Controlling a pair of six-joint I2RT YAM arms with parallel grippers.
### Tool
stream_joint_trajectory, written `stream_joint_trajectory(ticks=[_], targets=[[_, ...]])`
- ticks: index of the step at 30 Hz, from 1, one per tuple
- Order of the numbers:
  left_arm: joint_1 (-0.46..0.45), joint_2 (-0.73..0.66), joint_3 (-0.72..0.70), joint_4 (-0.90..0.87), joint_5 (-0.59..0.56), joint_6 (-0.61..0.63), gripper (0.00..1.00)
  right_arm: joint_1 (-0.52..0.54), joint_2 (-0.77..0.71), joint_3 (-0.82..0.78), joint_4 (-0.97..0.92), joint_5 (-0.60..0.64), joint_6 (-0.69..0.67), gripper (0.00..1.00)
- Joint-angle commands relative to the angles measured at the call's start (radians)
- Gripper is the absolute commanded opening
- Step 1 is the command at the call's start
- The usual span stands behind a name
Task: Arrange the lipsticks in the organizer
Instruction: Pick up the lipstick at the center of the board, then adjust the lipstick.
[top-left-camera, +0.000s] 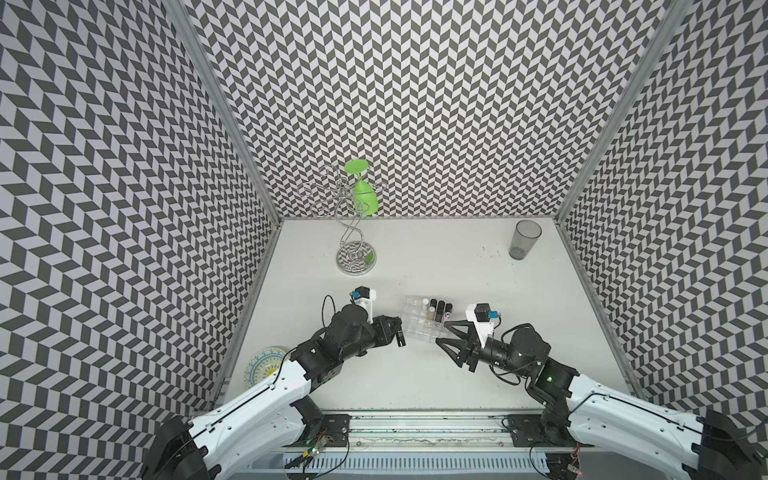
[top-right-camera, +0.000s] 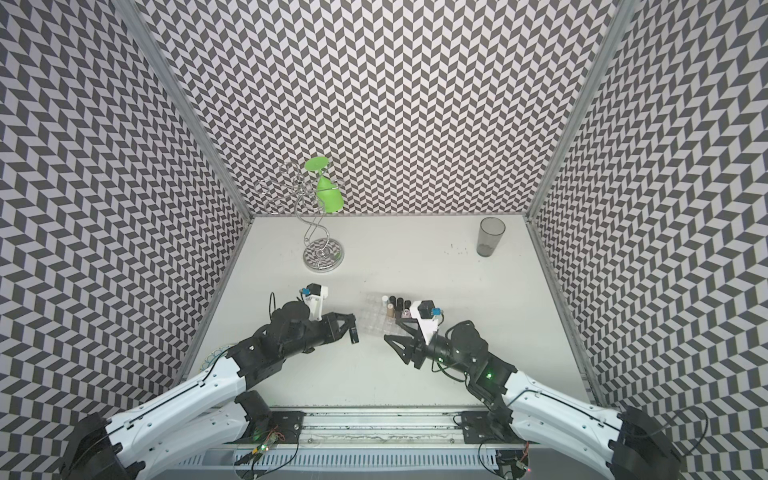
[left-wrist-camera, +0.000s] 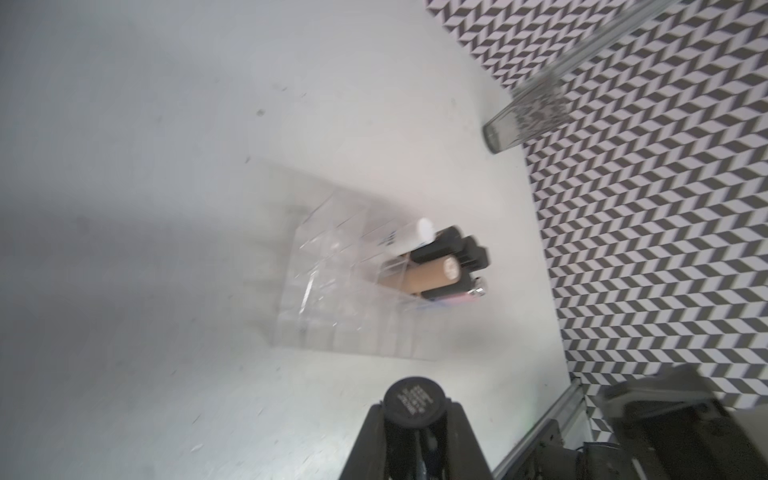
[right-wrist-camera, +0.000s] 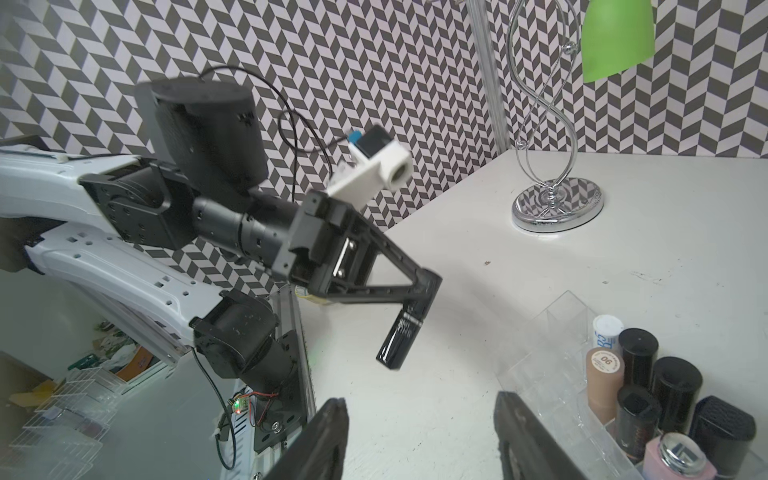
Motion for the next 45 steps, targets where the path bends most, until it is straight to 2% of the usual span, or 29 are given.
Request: stream_joint_trajectory(ticks=[1,6,9,13,17,26,33,39,45], targets=[[0.023,0.010,0.027,0.174,0.134,0.065,0.00,0.005,0.013,0.031,0.032,-0.032,0.012,0.62],[0.081,0.003,0.016,0.236,0.266,0.068,0.00,0.004,0.026,0.047,0.020,0.031,0.066,0.63],[0.083,-0.008,-0.005,0.224,0.270,0.098,0.00,0.004,0.041,0.064,0.023,-0.046,0.143,0.64],[0.083,-0.042,-0.080,0.308,0.272,0.088,0.00,0.002,0.110,0.082,0.061,-0.121,0.231,0.67],[0.083,-0.040,-0.102,0.341,0.301,0.102,0.00,0.005,0.186,0.130,0.065,-0.217,0.236,0.67],[0.083,-0.034,-0.164,0.470,0.321,0.079,0.00,0.005,0.330,0.200,0.111,-0.283,0.249,0.67],[0.085,-0.035,-0.174,0.482,0.315,0.087,0.00,0.010,0.447,0.253,0.139,-0.305,0.240,0.59],[0.084,-0.017,-0.191,0.514,0.316,0.084,0.00,0.010,0.459,0.263,0.162,-0.312,0.239,0.44],[0.084,-0.014,-0.205,0.542,0.314,0.081,0.00,0.010,0.502,0.286,0.169,-0.316,0.235,0.41]])
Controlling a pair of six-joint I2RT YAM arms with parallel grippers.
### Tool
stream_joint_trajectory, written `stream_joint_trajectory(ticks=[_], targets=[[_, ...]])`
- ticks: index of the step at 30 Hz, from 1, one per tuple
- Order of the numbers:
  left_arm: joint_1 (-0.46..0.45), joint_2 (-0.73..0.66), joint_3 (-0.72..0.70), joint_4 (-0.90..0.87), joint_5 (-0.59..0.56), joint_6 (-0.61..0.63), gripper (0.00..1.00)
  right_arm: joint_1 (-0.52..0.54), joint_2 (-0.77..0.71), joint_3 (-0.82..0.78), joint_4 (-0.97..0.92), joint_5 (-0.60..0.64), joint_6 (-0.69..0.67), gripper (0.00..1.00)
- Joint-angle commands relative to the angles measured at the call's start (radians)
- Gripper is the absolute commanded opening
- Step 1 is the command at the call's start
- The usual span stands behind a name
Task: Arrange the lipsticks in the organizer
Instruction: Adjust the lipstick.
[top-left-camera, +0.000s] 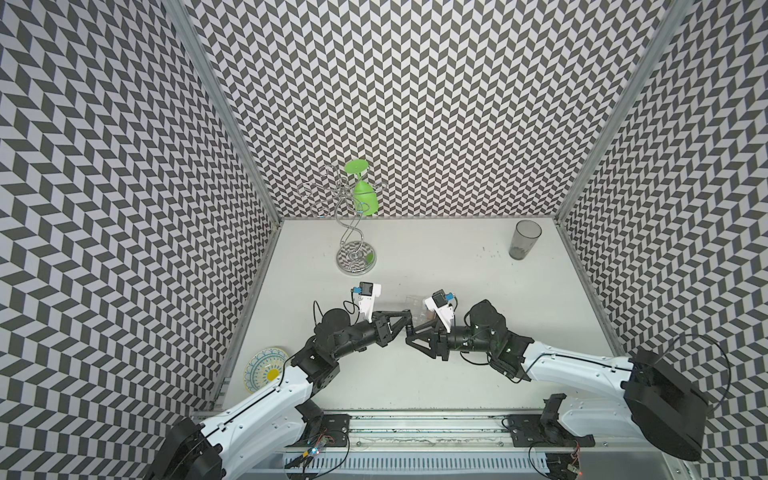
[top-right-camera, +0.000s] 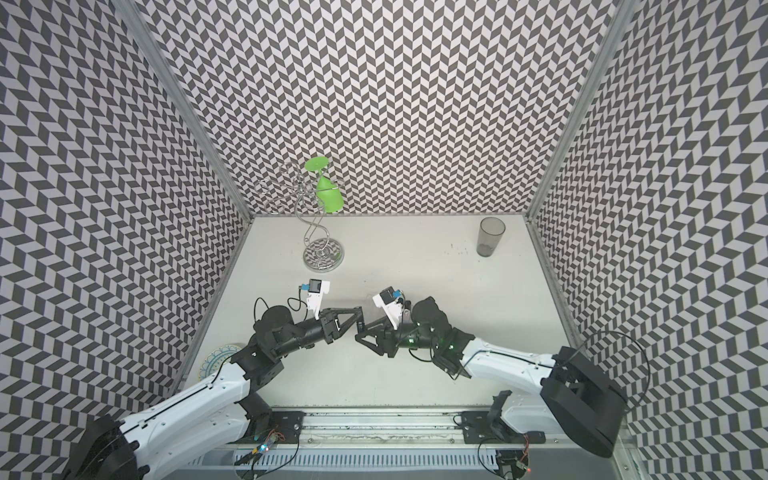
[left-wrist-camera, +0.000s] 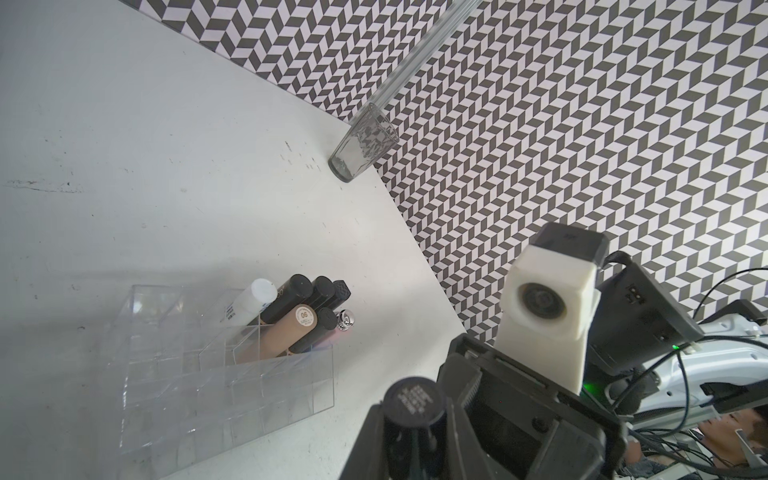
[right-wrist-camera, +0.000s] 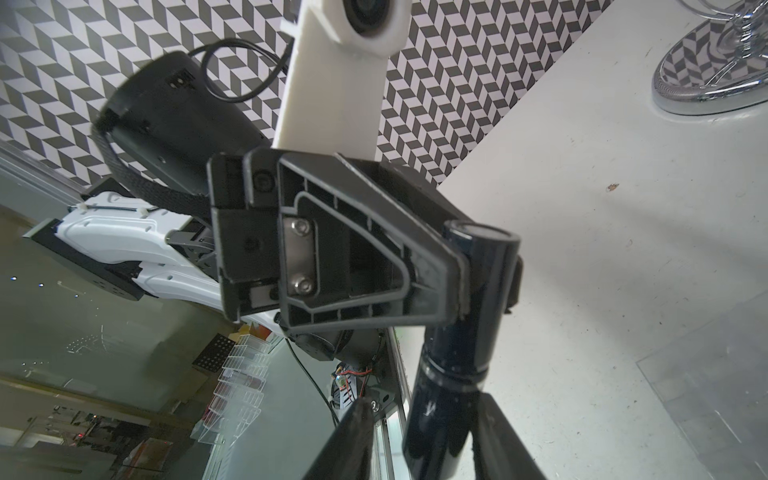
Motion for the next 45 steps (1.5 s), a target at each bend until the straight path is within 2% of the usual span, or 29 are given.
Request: stream_joint_trajectory(ticks=[1,5,9,17,21,25,28,31,34,35,37,38,40,41,45], targets=[[0.003,0.002,-0.012,0.046,0.005,0.011,0.00,0.005,0.027,0.038,0.065,-0.014,-0.010,0.38],[0.004,-0.007,-0.022,0.045,-0.001,0.017,0.00,0.004,0.025,0.037,0.044,-0.003,-0.013,0.24],[0.007,-0.019,-0.029,0.028,-0.017,0.032,0.00,0.002,-0.024,0.027,-0.014,0.053,-0.026,0.19],[0.008,-0.023,-0.044,0.027,0.008,0.043,0.00,-0.005,-0.061,0.051,-0.144,0.089,-0.058,0.11],[0.009,-0.033,-0.025,-0.039,-0.017,0.083,0.28,-0.006,-0.043,0.080,-0.234,0.092,-0.077,0.11],[0.011,-0.083,0.037,-0.232,-0.122,0.140,0.55,0.001,-0.039,0.156,-0.512,0.243,-0.095,0.08],[0.009,-0.111,0.096,-0.382,-0.198,0.186,0.64,-0.002,-0.048,0.208,-0.694,0.343,-0.121,0.09],[0.009,-0.108,0.140,-0.459,-0.205,0.247,0.84,-0.006,-0.040,0.268,-0.848,0.387,-0.178,0.09],[0.001,-0.062,0.236,-0.582,-0.139,0.373,0.86,-0.013,0.012,0.387,-1.066,0.410,-0.228,0.09],[-0.020,-0.057,0.264,-0.621,-0.144,0.424,0.86,-0.016,0.032,0.425,-1.132,0.398,-0.248,0.09],[-0.140,-0.088,0.273,-0.608,-0.227,0.488,0.89,-0.015,0.058,0.476,-1.192,0.348,-0.273,0.09],[-0.203,-0.105,0.275,-0.609,-0.290,0.517,0.91,-0.017,0.067,0.497,-1.211,0.316,-0.286,0.09],[-0.362,-0.102,0.318,-0.685,-0.528,0.594,0.93,-0.019,0.087,0.535,-1.260,0.238,-0.312,0.09],[-0.417,-0.082,0.347,-0.733,-0.602,0.614,0.94,-0.020,0.095,0.550,-1.282,0.211,-0.320,0.10],[-0.580,0.018,0.436,-0.886,-0.773,0.615,0.96,-0.040,0.130,0.628,-1.411,0.110,-0.366,0.10]])
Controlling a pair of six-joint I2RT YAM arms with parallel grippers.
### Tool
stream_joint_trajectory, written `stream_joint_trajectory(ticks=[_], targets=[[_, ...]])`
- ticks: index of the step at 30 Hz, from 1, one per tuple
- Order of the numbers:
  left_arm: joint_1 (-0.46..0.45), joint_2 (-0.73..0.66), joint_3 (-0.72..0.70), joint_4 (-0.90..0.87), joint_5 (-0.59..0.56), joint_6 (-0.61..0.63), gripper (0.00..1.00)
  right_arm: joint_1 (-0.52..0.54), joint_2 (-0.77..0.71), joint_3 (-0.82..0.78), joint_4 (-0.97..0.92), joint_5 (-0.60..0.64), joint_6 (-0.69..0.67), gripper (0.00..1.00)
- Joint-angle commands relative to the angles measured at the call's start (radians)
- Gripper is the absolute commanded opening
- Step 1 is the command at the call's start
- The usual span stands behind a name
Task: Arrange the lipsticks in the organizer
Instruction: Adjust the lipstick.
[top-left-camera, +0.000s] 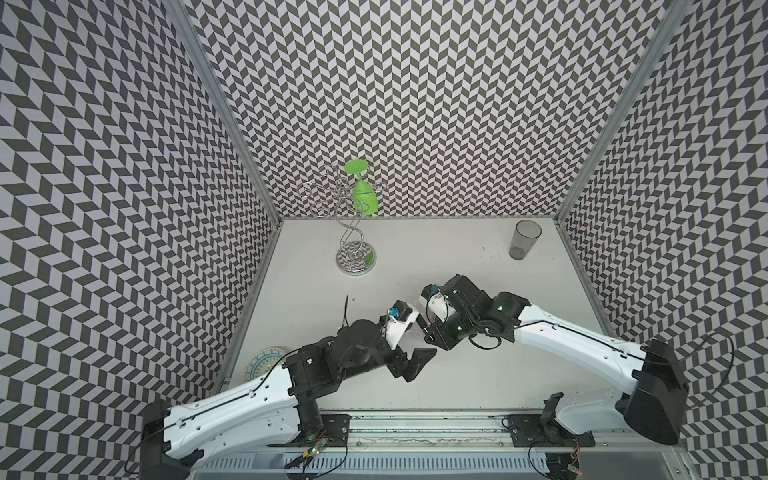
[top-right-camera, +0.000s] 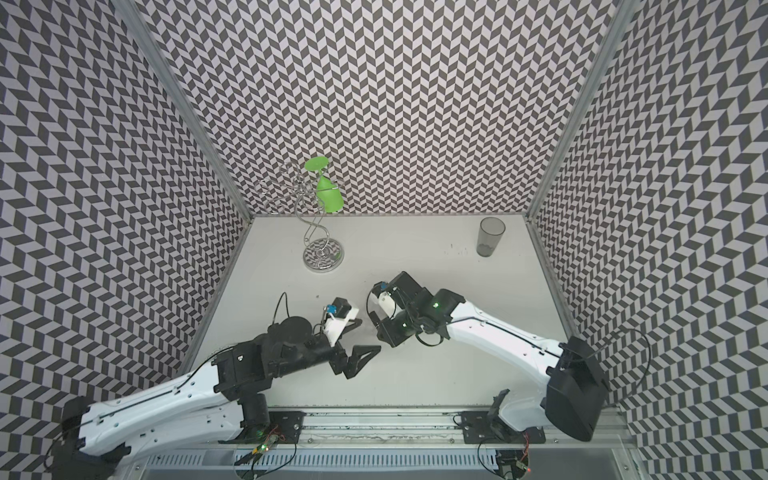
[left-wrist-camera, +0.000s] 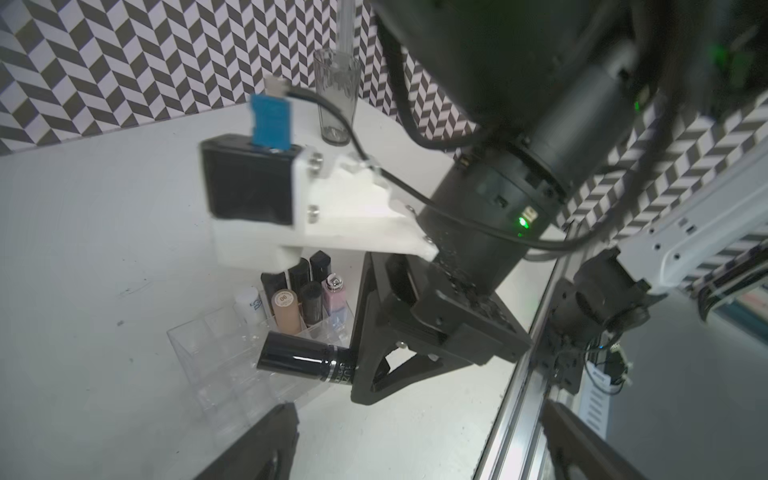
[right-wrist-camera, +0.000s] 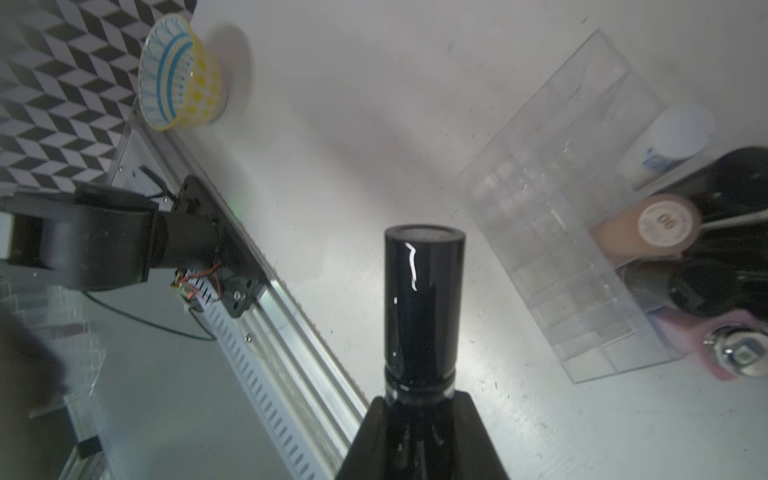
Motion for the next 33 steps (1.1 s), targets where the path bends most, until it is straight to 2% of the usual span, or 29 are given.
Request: stream_joint_trajectory(ticks=[1,4,6,8,11,14,18,20,22,26,29,33], targets=[[-0.089,0.052,0.068,-0.203,-0.259,0.070,0.97,-0.030,0.017,0.059,-0.154,-0.136,-0.073,0.10],[-0.148,0.068,0.141,-0.313,-0.322,0.073,0.98,-0.064,-0.003,0.061,-0.193,-0.189,-0.090,0.11],[-0.166,0.059,0.173,-0.300,-0.235,0.171,0.98,-0.070,-0.008,0.055,-0.194,-0.215,-0.088,0.11],[-0.173,0.082,0.241,-0.341,-0.240,0.236,0.99,-0.070,-0.004,0.060,-0.211,-0.251,-0.105,0.11],[-0.183,0.153,0.336,-0.433,-0.237,0.426,0.99,-0.078,-0.015,0.061,-0.190,-0.306,-0.106,0.11],[-0.249,0.224,0.355,-0.534,-0.283,0.572,0.99,-0.084,-0.041,0.051,-0.170,-0.355,-0.107,0.13],[-0.419,0.245,0.255,-0.529,-0.551,0.701,0.99,-0.088,-0.068,0.033,-0.166,-0.368,-0.103,0.13],[-0.455,0.216,0.191,-0.483,-0.632,0.795,0.99,-0.088,-0.096,-0.002,-0.136,-0.375,-0.088,0.13],[-0.460,0.184,0.176,-0.414,-0.657,0.849,0.99,-0.088,-0.115,-0.035,-0.115,-0.386,-0.084,0.13],[-0.456,0.136,0.159,-0.315,-0.636,0.949,0.99,-0.087,-0.130,-0.104,-0.064,-0.457,-0.083,0.13],[-0.449,0.183,0.105,-0.280,-0.672,1.042,0.99,-0.082,-0.142,-0.129,-0.033,-0.499,-0.082,0.15],[-0.413,0.218,0.120,-0.242,-0.606,1.078,0.99,-0.079,-0.153,-0.143,-0.016,-0.536,-0.078,0.16]])
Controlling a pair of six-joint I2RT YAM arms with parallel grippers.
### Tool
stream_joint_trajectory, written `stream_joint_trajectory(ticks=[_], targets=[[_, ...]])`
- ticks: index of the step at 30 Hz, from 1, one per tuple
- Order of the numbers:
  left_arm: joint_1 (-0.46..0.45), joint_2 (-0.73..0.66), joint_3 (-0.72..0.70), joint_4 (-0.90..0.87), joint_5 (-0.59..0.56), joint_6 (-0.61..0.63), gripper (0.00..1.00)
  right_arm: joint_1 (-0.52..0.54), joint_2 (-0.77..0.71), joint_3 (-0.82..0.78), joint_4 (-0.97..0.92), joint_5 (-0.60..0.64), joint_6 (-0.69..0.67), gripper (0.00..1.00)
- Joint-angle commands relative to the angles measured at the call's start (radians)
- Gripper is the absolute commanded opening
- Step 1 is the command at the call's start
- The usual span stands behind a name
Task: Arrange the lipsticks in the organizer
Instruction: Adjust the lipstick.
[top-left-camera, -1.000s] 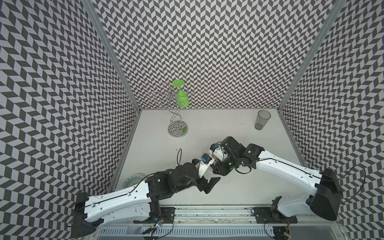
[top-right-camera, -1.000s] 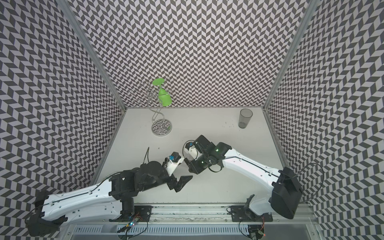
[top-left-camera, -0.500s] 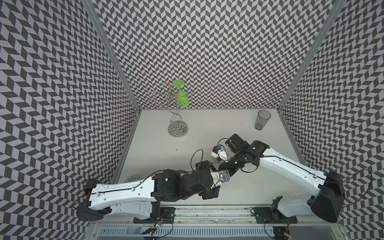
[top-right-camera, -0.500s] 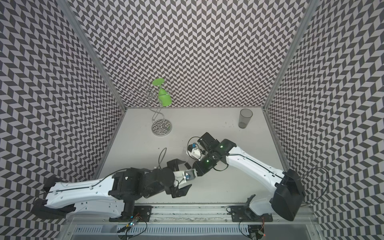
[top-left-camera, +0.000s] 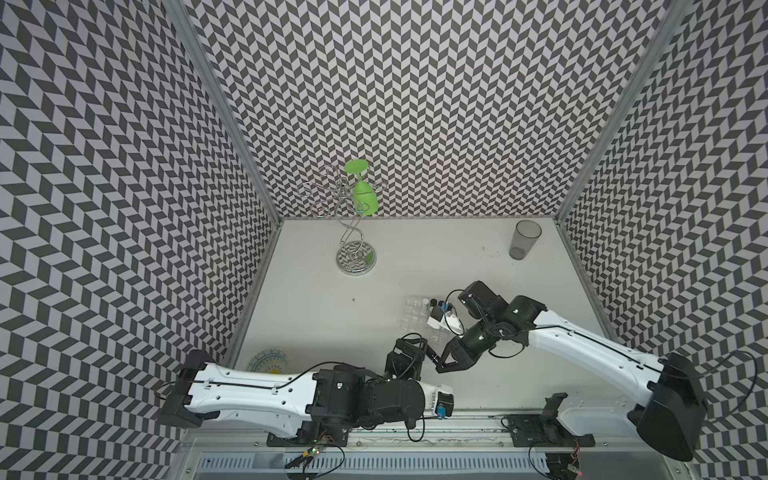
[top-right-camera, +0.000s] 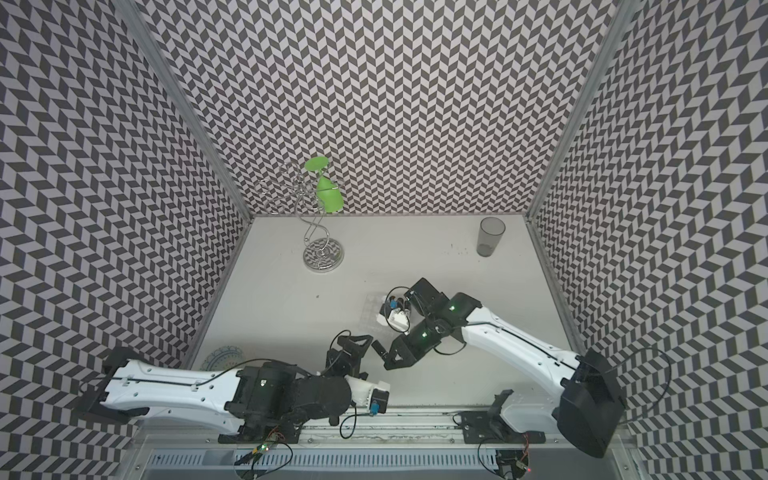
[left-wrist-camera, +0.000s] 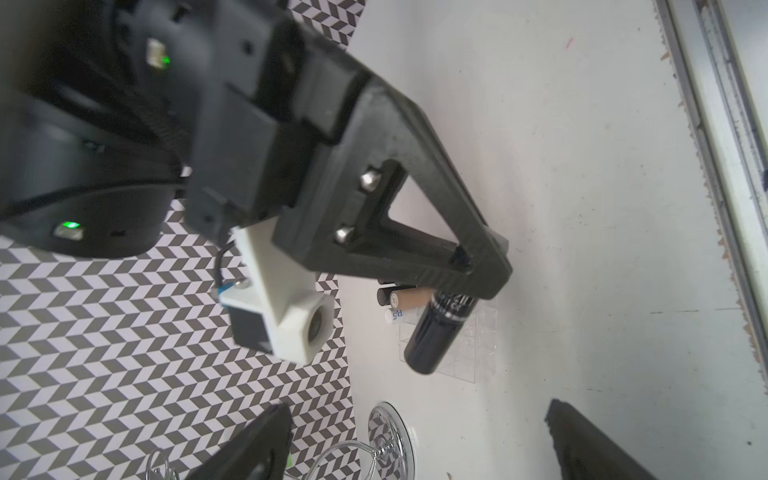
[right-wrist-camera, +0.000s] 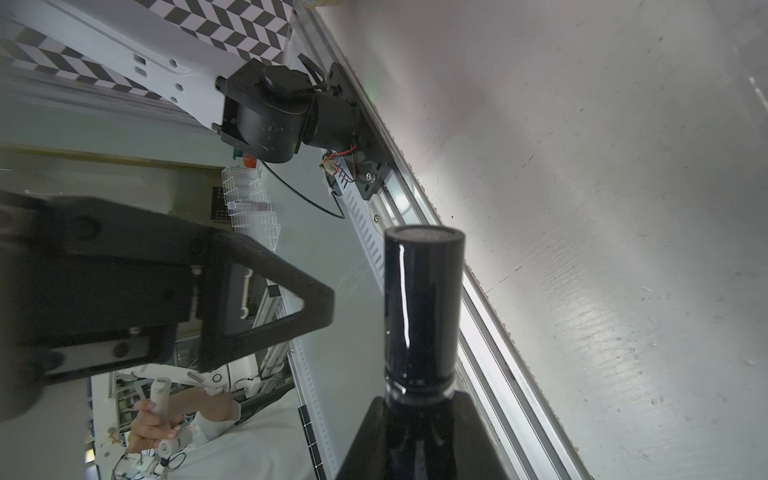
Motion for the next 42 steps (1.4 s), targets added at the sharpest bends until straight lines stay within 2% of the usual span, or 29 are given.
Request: stream_joint_trajectory(ticks=[1,9,14,21,25,31,32,34,40,42], targets=[[0.023,0.010,-0.005,0.072,0.035,0.090,0.99,0.003,-0.041,-0.003,0.072,-0.078,0.006,0.16],[0.063,0.066,-0.008,0.123,0.092,0.099,0.96,0.010,-0.062,-0.051,0.124,-0.134,0.027,0.17],[0.074,0.081,0.000,0.145,0.140,0.111,0.80,0.012,-0.066,-0.053,0.130,-0.151,0.028,0.17],[0.080,0.086,0.009,0.125,0.165,0.094,0.70,0.012,-0.055,-0.065,0.131,-0.147,0.027,0.18],[0.081,0.091,0.006,0.118,0.170,0.094,0.52,0.012,-0.053,-0.060,0.131,-0.143,0.026,0.19],[0.085,0.093,0.006,0.110,0.160,0.078,0.51,0.013,-0.047,-0.066,0.130,-0.134,0.027,0.21],[0.084,0.090,0.004,0.113,0.168,0.078,0.47,0.015,-0.047,-0.068,0.129,-0.134,0.027,0.22],[0.084,0.090,0.000,0.115,0.161,0.080,0.29,0.015,-0.046,-0.066,0.128,-0.136,0.028,0.23],[0.082,0.101,0.009,0.116,0.149,0.069,0.28,0.015,-0.042,-0.066,0.129,-0.136,0.026,0.24],[0.081,0.103,0.016,0.115,0.145,0.069,0.28,0.015,-0.041,-0.066,0.129,-0.144,0.026,0.31]])
